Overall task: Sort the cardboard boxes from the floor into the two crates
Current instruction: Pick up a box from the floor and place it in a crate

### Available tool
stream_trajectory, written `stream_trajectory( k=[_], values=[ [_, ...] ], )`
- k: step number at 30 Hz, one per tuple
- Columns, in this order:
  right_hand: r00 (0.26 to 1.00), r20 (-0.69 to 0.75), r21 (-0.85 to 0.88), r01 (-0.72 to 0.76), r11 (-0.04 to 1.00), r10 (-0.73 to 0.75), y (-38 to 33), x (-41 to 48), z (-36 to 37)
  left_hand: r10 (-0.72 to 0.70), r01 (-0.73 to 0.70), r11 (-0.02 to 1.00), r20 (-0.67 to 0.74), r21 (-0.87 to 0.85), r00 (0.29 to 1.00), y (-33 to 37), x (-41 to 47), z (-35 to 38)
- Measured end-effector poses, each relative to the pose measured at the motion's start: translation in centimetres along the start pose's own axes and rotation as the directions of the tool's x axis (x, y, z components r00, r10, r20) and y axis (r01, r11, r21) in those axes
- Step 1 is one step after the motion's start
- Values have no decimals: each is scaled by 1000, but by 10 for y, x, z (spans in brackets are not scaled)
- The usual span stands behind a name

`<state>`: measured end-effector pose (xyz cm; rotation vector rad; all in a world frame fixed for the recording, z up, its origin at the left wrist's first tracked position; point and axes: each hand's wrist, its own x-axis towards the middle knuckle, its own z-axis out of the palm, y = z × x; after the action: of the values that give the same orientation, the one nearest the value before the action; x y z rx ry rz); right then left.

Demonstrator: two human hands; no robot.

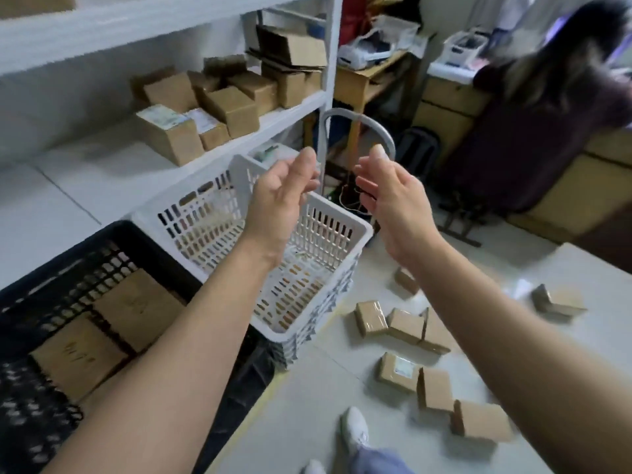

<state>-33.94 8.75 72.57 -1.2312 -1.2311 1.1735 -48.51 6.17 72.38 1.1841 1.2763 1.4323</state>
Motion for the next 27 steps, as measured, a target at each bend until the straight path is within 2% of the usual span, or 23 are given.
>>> stream_trajectory(
  k=[5, 13, 20, 23, 27],
  values=[
    [948, -317, -16, -5, 1000, -1, -4, -40, -111, -36, 60, 996, 303, -71, 952, 3, -19, 93],
    [817, -576, -5, -25, 1000, 18, 1, -114, -230, -35, 94, 993, 583, -71, 812, 4, -63, 210],
    [706, -704, 54, -49, 997, 73, 13, -171, -321, -100, 183, 982, 667, -54, 739, -2, -112, 295],
    [684, -722, 101, -47, 994, 106, 23, -184, -359, -122, 187, 982, 678, -23, 725, -7, -131, 327],
    [684, -714, 152, -54, 987, 148, 39, -193, -400, -145, 192, 981, 652, -1, 744, -17, -150, 363]
  ],
)
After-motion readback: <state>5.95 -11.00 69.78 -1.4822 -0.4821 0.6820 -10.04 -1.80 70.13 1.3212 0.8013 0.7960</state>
